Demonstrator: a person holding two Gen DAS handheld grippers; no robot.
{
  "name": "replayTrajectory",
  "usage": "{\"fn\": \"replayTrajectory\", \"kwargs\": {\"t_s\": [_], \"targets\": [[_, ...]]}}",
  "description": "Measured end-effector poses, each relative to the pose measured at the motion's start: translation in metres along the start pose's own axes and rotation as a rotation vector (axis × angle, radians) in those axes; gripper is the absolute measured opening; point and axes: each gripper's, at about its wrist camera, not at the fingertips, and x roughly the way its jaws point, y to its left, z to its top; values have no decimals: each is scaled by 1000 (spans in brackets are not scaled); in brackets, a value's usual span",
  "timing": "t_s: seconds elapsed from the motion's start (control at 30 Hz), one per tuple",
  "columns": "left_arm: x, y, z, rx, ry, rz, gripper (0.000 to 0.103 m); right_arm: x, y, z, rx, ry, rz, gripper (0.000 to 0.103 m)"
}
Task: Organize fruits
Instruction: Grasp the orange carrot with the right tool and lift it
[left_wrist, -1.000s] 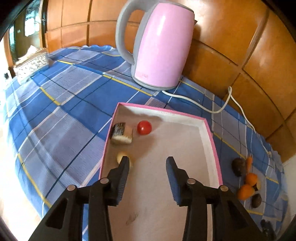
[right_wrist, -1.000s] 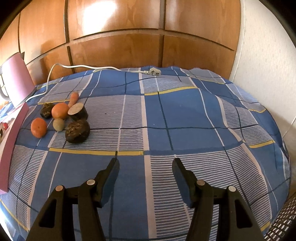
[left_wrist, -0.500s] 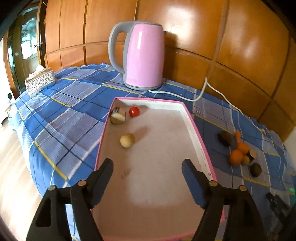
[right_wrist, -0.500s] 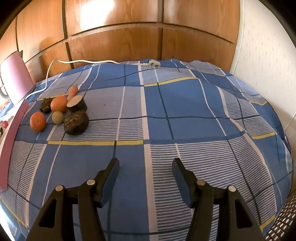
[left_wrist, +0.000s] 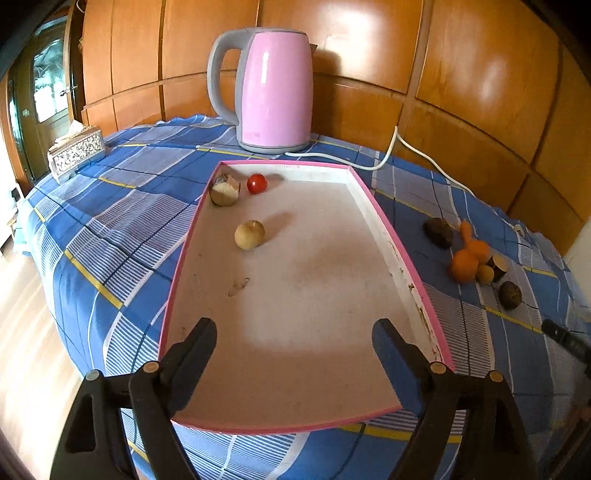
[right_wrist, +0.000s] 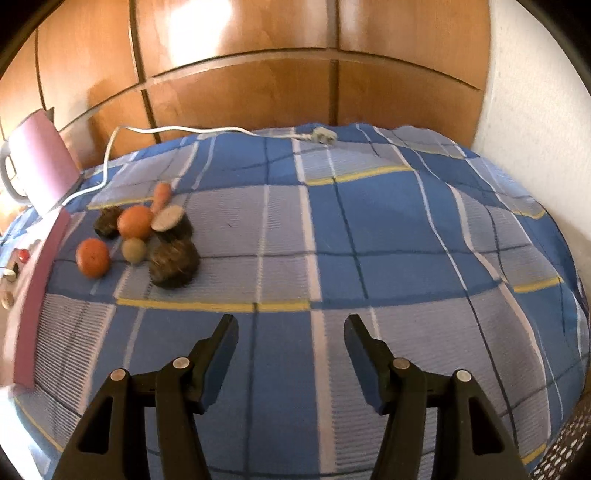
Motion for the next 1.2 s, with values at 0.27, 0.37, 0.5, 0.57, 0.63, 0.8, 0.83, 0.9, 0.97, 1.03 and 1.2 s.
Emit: {"fn": "replayTrajectory", "kwargs": {"t_s": [0.27, 0.37, 0.5, 0.57, 0.63, 0.8, 0.83, 0.9, 0.97, 1.03, 1.2], "targets": [[-2, 13, -5, -25, -15, 6, 88, 11, 20, 40, 35, 31, 110, 60], [-2, 16, -6, -38, -15, 6, 89, 17, 33, 58, 42, 36, 148, 57], [0, 18, -7, -42, -13, 5, 89, 26, 57, 83, 16, 50, 194, 53], [1, 18, -7, -40, -12, 7, 89, 34, 68, 94, 10, 63, 213, 51], [1, 20, -7, -45, -11, 2, 89, 41, 77, 104, 12, 72, 221, 50], [3, 22, -7, -44, -13, 8, 89, 67, 103, 123, -8, 111, 233, 45], [3, 23, -7, -44, -10, 9, 89, 72, 109, 125, -16, 119, 232, 45], [5, 24, -7, -45, -7, 11, 89, 80, 118, 129, -26, 126, 229, 45], [5, 26, -6, -47, -4, 10, 89, 92, 126, 133, -36, 146, 221, 45], [6, 27, -6, -49, -2, 10, 89, 101, 131, 134, -46, 161, 206, 45], [8, 26, -6, -45, 4, 9, 89, 126, 143, 131, -78, 203, 164, 22]]}}
